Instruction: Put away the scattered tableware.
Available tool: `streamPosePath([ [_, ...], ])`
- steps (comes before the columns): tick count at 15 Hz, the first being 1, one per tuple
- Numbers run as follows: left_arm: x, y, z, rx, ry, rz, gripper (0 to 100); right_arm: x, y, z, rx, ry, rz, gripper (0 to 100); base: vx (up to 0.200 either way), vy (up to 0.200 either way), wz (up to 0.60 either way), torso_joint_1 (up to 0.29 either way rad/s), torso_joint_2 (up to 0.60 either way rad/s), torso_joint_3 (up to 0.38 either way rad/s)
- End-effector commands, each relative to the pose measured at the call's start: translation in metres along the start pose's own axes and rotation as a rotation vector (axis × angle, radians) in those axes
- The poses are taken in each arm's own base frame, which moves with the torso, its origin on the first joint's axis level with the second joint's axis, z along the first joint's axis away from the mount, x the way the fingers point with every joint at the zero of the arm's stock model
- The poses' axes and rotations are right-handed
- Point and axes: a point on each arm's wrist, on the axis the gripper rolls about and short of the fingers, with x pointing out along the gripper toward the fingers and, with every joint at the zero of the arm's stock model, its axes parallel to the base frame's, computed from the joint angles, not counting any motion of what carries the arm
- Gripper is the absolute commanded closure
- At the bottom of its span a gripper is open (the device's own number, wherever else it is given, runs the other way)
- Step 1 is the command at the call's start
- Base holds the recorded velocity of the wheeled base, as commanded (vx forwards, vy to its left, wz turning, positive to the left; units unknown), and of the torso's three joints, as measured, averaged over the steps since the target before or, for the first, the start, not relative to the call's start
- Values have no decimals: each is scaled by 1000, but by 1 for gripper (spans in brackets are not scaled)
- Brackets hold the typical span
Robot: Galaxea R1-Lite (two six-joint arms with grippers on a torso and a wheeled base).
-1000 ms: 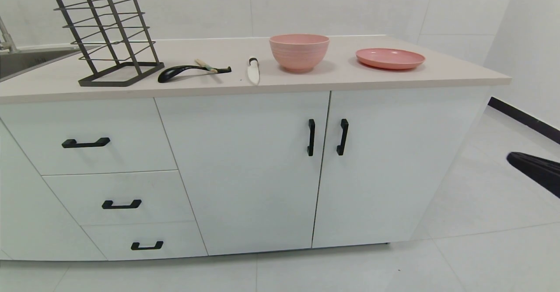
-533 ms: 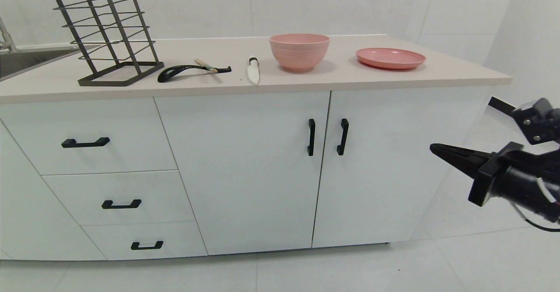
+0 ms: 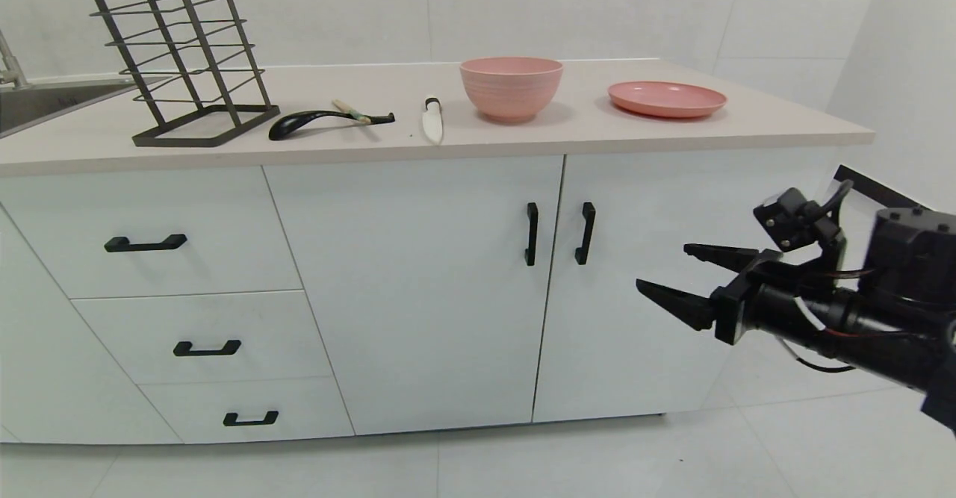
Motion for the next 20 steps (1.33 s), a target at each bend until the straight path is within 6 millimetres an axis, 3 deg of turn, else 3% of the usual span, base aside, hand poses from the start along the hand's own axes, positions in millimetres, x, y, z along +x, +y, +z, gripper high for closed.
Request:
streamPosePath([
  [1, 0, 0, 0, 3, 1, -3, 0, 41, 2, -30, 13, 61, 75, 0, 0, 0, 0, 0, 0, 0],
  [4, 0, 0, 0, 7, 1, -11, 0, 63, 1, -43, 1, 36, 94, 0, 0, 0, 0, 0, 0, 0],
  [6, 0, -2, 1, 28, -6, -77, 0, 64, -1, -44, -8, -2, 103, 0, 0, 0, 0, 0, 0, 0],
  [7, -1, -2, 12, 38, -100, -77, 0, 62, -2, -44, -6, -2, 99, 0, 0, 0, 0, 0, 0, 0],
  [8, -13, -2, 50, 41, -342, -79, 0, 59, -3, -45, -2, 5, 93, 0, 0, 0, 0, 0, 0, 0],
  [9, -19, -3, 69, 44, -392, -78, 0, 59, -4, -46, -1, 6, 89, 0, 0, 0, 0, 0, 0, 0],
  [11, -31, -2, 102, 50, -399, -186, 0, 56, -2, -47, 1, 8, 90, 0, 0, 0, 0, 0, 0, 0],
  [13, -27, -1, 113, 44, -297, -274, 0, 51, -2, -45, -5, -9, 84, 0, 0, 0, 0, 0, 0, 0],
  [16, 6, -5, 132, 63, -138, -463, 0, 47, -5, -37, -14, -39, 68, 0, 0, 0, 0, 0, 0, 0],
  [19, 59, -19, 139, 47, 76, -681, 0, 49, -12, -35, -22, -54, 57, 0, 0, 0, 0, 0, 0, 0],
  [20, 85, -26, 137, 69, 140, -709, 0, 54, -14, -31, -36, -85, 90, 0, 0, 0, 0, 0, 0, 0],
])
